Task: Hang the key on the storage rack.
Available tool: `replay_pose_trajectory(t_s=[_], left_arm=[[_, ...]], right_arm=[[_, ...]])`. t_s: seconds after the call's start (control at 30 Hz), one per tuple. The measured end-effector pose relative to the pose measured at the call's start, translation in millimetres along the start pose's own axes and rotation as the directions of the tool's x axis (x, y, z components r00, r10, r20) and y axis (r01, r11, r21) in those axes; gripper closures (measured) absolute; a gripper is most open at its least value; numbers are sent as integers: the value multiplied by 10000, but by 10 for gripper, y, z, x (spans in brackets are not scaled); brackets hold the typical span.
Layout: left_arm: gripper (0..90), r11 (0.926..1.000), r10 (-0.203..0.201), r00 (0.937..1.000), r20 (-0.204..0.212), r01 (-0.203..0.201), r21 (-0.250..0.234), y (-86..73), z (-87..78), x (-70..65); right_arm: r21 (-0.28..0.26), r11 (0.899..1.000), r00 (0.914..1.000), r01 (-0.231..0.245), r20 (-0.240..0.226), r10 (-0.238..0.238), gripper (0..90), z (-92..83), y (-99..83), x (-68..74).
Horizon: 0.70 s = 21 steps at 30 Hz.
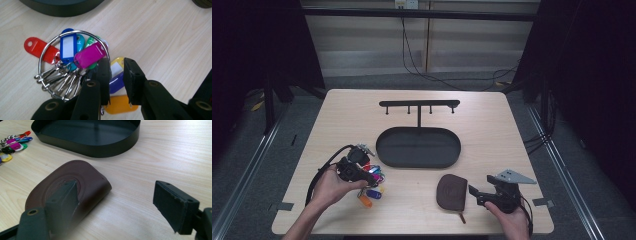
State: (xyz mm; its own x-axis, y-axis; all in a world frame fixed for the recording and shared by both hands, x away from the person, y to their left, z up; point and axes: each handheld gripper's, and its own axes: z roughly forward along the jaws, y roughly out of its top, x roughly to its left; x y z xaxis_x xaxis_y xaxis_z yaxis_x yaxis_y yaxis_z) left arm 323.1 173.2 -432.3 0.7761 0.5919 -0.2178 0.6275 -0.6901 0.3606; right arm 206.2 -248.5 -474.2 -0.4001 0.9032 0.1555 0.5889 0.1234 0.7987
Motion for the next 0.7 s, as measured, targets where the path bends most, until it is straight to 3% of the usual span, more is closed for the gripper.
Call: replay_pose_trajectory(t_s=[0.23,0.4,0.7], left_arm=[[775,9995,-38,9999,148,33,330,-20,111,53],[767,9986,-172,9998,87,168,500,-29,171,92],[780,9953,-61,10000,-10,61,964,14,276,87]], right_arm=[[28,10000,10000,0,15,0,201,0,-3,-2],[51,10000,10000,-9,-8,10,201,9,-1,4],[91,9999,10000,-59,-5,59,201,10,-3,0]])
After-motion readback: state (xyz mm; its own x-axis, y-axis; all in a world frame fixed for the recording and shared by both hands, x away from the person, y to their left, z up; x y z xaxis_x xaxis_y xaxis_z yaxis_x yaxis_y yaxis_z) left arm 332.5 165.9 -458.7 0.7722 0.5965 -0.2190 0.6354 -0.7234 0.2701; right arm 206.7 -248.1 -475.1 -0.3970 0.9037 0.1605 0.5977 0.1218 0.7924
